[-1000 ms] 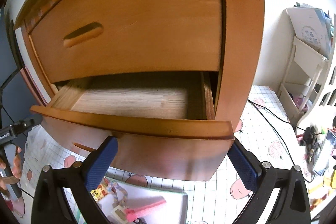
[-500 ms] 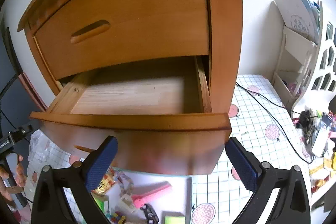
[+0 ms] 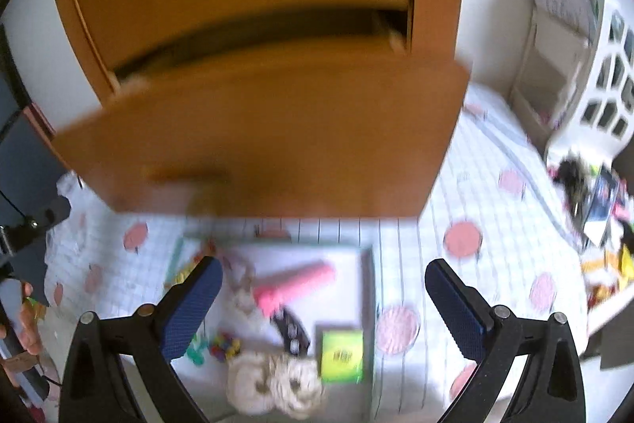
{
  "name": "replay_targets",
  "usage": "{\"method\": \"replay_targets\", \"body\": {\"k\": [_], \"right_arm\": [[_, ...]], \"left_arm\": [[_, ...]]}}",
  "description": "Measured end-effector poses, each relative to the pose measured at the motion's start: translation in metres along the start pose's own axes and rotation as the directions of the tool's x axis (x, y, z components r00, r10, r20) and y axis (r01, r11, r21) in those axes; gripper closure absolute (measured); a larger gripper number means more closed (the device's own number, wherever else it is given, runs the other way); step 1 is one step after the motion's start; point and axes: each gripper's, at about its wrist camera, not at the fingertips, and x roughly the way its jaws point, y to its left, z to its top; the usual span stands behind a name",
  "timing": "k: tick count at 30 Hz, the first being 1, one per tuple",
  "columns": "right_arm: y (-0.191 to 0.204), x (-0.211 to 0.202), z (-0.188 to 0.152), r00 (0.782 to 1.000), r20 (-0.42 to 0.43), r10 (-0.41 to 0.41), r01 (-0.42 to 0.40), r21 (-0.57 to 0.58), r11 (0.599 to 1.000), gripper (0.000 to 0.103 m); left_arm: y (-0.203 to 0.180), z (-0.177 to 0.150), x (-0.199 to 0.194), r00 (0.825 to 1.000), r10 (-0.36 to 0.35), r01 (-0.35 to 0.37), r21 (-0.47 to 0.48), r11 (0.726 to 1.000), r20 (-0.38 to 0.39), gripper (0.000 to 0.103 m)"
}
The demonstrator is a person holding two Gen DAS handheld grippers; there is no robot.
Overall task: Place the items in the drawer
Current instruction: 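Move both tools back down over the white tray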
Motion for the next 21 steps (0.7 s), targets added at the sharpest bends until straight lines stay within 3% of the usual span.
{"method": "replay_targets", "body": {"k": [7,11,12,21], "right_arm": [[0.006,0.040,-0.048,0.988,-0.150,0.028,-0.018,0.065,0.998,0.000],[0.020,0.058,-0.073,0.974,-0.224,0.031,-0.021,0.048,0.999,0.000],[0.024,0.061,-0.074,0.969,-0.244,0.027,-0.020,0.034,0.999,0.000],[0.057,0.084,-0.090,0.920,-0.392,-0.002,-0.035,-0.087,0.996,0.000]], "left_arm": [[-0.001,-0.037,0.036,0.988,0.049,-0.047,0.013,0.999,-0.148,0.000],[-0.001,-0.058,0.056,0.969,0.082,-0.076,0.037,0.996,-0.233,0.000],[-0.001,-0.062,0.059,0.957,0.069,-0.064,0.026,0.998,-0.280,0.000],[-0.002,-0.083,0.077,0.935,0.041,-0.035,0.023,0.999,-0.352,0.001]]}}
